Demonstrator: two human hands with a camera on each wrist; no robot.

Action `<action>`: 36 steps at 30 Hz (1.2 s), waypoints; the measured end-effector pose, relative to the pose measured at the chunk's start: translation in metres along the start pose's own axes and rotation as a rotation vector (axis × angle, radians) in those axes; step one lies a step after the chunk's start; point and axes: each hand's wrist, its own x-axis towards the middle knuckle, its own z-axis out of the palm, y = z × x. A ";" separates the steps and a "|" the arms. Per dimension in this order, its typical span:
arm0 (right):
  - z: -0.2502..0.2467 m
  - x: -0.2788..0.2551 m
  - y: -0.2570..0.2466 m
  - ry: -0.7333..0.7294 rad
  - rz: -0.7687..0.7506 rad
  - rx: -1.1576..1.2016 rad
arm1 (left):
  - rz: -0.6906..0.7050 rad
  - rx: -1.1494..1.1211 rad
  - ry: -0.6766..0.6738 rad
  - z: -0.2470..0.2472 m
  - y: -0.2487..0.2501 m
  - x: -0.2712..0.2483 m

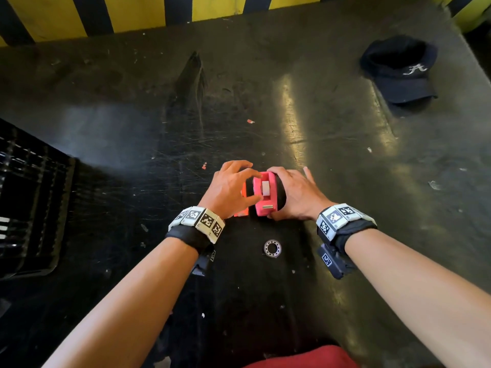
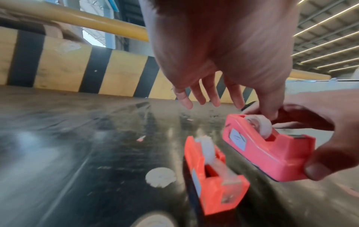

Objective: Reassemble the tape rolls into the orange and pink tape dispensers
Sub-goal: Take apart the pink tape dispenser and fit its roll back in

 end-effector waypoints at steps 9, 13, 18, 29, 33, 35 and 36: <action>-0.005 -0.013 -0.003 0.030 0.002 0.004 | -0.006 0.094 -0.075 0.005 0.018 0.014; 0.000 -0.007 0.004 -0.001 0.048 0.005 | 0.021 0.037 -0.039 0.004 0.017 0.013; 0.009 0.005 0.014 -0.059 0.108 -0.021 | 0.000 -0.052 -0.003 -0.005 0.011 0.012; 0.012 0.007 0.002 0.294 -0.016 0.326 | -0.060 -0.098 -0.004 -0.011 -0.003 -0.002; 0.016 0.005 -0.013 0.277 -0.033 0.446 | -0.055 -0.120 0.009 -0.012 -0.001 -0.010; 0.017 0.004 -0.016 0.270 -0.025 0.464 | -0.055 -0.128 0.016 -0.013 0.000 -0.014; 0.017 0.004 -0.017 0.270 -0.018 0.473 | -0.058 -0.130 0.018 -0.013 0.001 -0.015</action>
